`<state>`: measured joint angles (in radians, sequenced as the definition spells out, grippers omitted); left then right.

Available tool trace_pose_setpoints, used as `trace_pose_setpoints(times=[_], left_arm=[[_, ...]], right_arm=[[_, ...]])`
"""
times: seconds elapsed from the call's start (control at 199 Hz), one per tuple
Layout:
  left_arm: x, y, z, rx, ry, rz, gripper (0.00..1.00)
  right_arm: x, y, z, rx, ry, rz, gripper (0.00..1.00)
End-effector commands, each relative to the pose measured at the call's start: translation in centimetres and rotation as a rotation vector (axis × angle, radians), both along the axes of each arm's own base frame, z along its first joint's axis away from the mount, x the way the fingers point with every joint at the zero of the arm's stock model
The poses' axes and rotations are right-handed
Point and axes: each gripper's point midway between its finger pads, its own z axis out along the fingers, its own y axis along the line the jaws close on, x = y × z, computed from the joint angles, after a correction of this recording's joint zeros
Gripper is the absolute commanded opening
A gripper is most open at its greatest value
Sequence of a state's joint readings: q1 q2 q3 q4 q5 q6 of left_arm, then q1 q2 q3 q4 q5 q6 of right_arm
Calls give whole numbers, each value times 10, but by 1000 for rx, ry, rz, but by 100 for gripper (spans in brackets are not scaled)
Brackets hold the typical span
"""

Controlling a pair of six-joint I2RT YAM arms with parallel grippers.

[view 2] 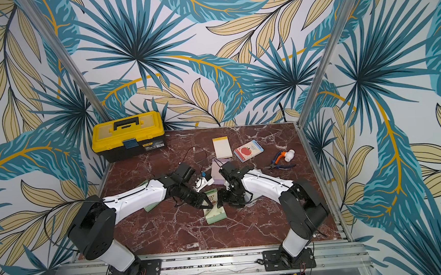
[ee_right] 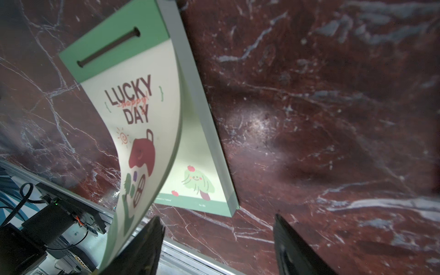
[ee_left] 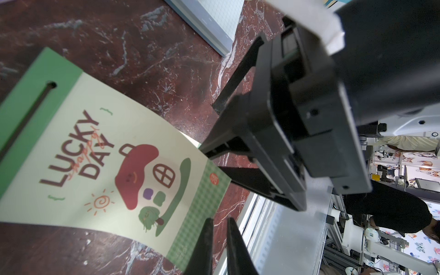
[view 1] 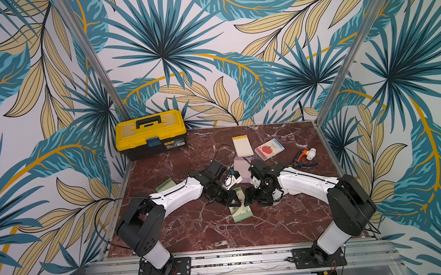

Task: Tear off pages from different memo pads
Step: Pick up the memo pad from the center of the board.

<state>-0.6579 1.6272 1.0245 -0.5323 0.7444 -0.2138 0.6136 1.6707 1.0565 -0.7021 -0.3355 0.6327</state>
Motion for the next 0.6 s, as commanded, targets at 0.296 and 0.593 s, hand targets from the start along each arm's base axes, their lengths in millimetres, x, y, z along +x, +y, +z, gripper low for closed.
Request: trace_pose_setpoints(times=[0.296,0.593], left_arm=[[2,3,-12,35,8,13,4],[7,5,-18,75,5,35,0]], right_arm=[[-3,1,-5,7,18,-15,74],[-4,1,-4,9,21,-10,74]])
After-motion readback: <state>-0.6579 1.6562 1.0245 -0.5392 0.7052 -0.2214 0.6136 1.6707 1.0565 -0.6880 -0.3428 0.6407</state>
